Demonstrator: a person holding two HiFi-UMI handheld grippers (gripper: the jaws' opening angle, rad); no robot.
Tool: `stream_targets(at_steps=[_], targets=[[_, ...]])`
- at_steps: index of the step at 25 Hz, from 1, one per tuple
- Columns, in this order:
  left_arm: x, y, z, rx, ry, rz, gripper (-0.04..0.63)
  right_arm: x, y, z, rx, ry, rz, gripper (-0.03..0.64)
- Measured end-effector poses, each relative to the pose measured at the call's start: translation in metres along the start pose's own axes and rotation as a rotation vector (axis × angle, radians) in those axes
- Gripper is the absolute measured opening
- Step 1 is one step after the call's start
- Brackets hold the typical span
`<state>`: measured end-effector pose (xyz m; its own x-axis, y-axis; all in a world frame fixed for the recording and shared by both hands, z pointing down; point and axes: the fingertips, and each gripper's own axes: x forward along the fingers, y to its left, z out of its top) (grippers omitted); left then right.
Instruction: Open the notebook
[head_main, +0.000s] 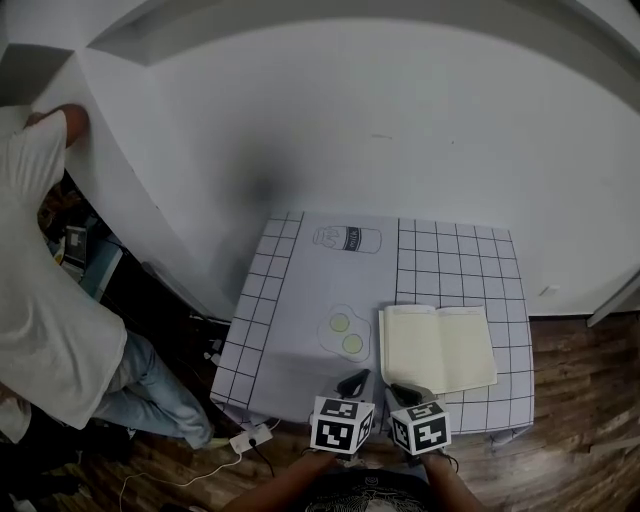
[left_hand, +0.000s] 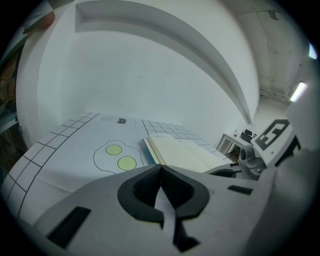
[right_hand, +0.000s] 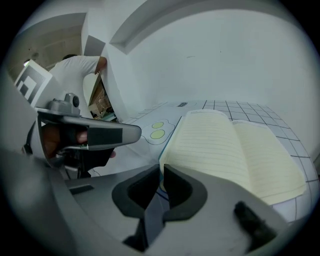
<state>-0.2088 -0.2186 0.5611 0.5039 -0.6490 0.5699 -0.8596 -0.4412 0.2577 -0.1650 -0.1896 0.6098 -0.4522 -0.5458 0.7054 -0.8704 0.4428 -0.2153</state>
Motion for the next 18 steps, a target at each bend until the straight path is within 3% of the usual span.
stream_targets(at_steps=[18], targets=[[0.014, 0.003, -0.011, -0.041, 0.044, -0.057, 0.011, 0.009, 0.009, -0.003, -0.019, 0.034, 0.017, 0.067]])
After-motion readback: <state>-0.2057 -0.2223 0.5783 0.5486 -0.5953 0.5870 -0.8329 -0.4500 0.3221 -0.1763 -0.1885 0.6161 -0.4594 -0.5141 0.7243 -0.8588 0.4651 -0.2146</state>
